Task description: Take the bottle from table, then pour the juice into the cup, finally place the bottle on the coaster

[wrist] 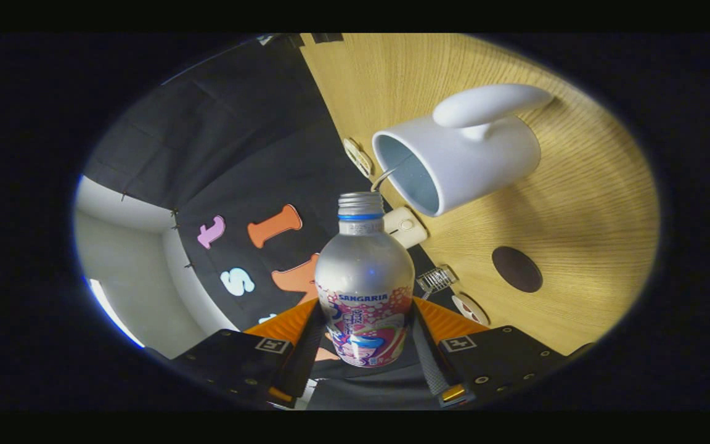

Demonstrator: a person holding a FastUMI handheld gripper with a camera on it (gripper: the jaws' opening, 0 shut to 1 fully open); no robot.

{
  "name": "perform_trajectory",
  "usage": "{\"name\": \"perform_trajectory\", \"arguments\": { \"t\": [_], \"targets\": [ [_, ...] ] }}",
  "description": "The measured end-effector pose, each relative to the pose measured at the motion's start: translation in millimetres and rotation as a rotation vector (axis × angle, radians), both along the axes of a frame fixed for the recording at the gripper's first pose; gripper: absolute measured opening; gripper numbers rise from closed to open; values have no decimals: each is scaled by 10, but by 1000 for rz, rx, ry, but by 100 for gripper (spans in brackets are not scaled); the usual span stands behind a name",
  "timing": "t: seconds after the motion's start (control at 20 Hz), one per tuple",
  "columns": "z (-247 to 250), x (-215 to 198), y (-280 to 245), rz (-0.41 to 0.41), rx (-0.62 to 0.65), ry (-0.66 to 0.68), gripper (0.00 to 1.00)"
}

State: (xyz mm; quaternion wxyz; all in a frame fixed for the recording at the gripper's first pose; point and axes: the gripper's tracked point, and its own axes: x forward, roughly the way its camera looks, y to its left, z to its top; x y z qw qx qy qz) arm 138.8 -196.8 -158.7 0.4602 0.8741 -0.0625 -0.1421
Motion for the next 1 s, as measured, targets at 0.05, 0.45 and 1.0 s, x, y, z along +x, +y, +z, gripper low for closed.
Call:
{"name": "perform_trajectory", "arguments": {
  "t": [0.05, 0.45, 1.0],
  "targets": [
    [-2, -9, -10, -7, 10, -6, 74],
    [70, -28, -45, -28, 54, -30, 74],
    [94, -17, -94, -57, 106, -69, 74]
  ]
}}
